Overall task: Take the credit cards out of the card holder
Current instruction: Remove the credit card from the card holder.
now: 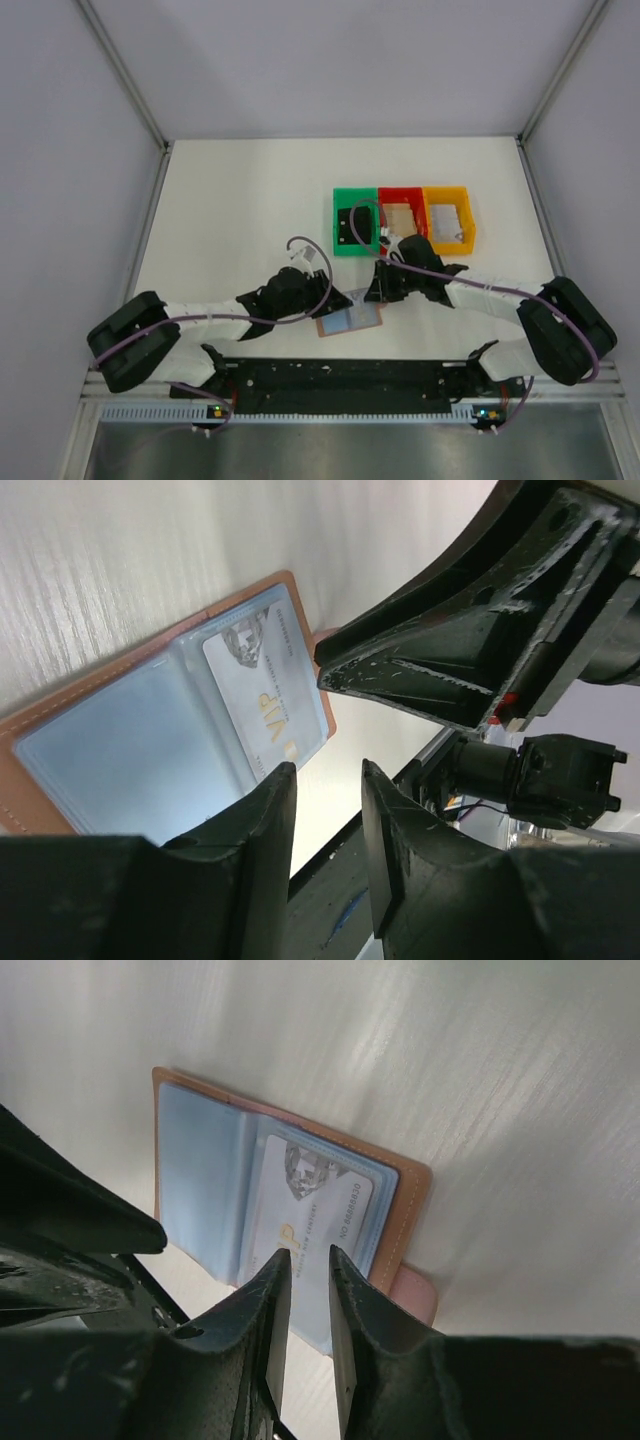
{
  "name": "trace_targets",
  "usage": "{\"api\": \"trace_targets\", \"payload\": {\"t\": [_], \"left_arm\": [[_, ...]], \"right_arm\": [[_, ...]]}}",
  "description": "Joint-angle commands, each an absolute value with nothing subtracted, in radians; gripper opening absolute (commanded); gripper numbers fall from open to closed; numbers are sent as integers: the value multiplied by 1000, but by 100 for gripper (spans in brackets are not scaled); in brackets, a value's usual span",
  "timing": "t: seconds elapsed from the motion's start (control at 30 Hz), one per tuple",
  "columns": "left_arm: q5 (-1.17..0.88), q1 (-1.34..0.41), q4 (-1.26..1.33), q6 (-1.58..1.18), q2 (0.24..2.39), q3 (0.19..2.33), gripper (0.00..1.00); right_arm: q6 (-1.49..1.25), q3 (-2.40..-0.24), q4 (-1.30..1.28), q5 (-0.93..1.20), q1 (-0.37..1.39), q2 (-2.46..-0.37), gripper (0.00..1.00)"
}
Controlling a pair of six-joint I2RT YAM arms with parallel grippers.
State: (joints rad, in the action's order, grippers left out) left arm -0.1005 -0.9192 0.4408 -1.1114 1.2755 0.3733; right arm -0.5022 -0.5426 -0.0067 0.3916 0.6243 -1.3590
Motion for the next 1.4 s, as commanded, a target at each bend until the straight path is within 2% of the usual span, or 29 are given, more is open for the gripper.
{"api": "trace_targets", "payload": {"t": [0.0,0.2,0.77,1.37], "left_arm": [[-155,-923,548,-1150,1359,411,35],[-149,-923,561,-1173,1440,403,31],[-100,-923,578,-1218,1531,387,32],[-133,-925,802,-1282,1646,370,28]], "right_arm": [[-506,-528,86,423,607,-1361,21],[-508,-511,95,431,606,-1381,18],[-508,-489,64,420,603,-1416,17],[-511,-483,83,454,604,-1436,17]]}}
